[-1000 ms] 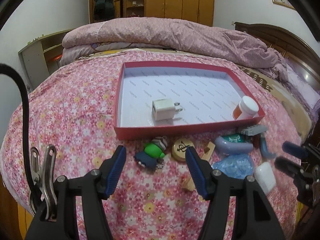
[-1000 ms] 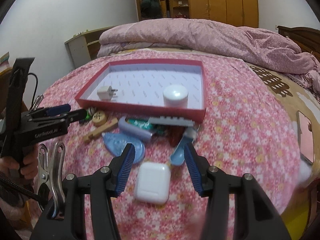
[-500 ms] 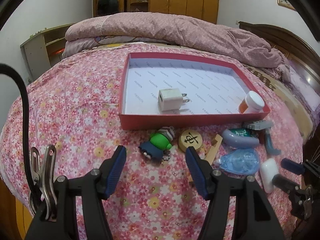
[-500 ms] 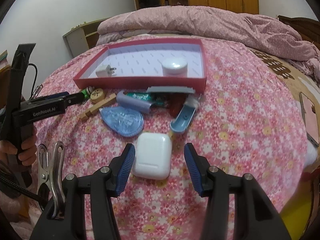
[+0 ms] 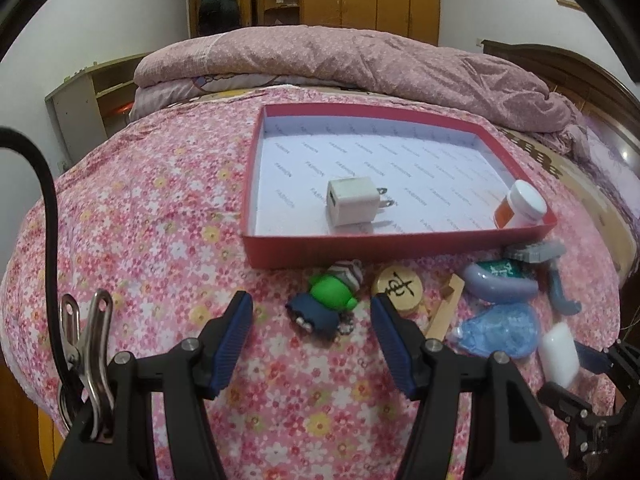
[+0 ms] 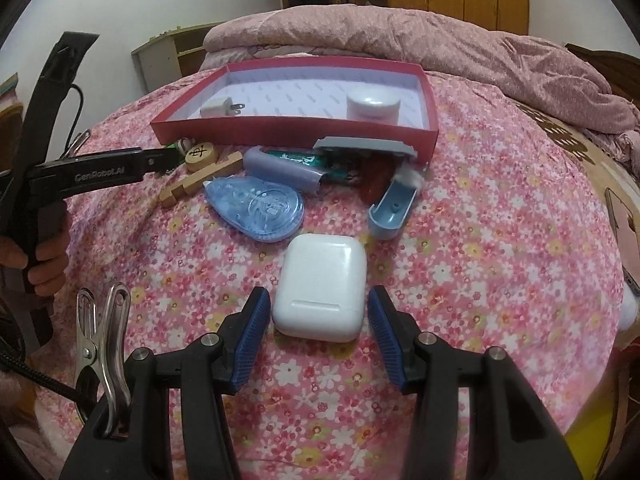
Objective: Organize rigid objects
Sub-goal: 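Grasp the green figurine with the left tool while the right tool grasps the white earbud case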
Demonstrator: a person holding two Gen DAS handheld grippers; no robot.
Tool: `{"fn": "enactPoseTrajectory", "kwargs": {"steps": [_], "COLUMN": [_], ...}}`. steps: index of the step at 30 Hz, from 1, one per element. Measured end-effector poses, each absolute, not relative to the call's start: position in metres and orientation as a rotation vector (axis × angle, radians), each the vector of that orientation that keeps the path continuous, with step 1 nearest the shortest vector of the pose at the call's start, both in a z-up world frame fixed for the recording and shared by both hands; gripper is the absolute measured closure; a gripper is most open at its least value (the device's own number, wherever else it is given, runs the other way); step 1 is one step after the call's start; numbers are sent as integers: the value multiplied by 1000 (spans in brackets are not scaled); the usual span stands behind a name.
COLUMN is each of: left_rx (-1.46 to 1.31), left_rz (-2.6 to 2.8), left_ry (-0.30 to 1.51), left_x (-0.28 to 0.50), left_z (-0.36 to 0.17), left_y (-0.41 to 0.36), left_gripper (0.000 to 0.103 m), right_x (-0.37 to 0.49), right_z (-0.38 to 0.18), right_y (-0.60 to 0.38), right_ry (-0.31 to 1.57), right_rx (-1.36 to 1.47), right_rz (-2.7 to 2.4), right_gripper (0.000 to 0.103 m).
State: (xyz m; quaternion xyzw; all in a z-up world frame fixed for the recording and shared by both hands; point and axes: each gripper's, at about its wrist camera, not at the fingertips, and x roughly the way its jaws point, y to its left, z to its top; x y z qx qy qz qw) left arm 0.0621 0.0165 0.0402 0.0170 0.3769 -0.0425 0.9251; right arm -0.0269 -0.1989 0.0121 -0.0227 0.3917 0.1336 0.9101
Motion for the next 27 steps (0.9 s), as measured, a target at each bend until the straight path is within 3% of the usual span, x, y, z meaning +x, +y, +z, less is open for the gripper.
{"fn": "enactPoseTrajectory", "kwargs": {"steps": [22,24,27], "left_rx": [86,81,71], "left_rz": [-153,-162,-177], "left_ry": [753,755,762], "left_x": [72,71,70], "left_z": [28,28,30], "left_y": [7,9,10], "left_gripper": [44,46,57], "right_x": [-28,-26,-23], "right_z": [14,15,17], "right_y": [-193,-190,-189], "right_ry": [817,826,836], "right_rx": [-70,-86,-88], "right_rz": [249,238,219], "right_gripper": [51,52,58]}}
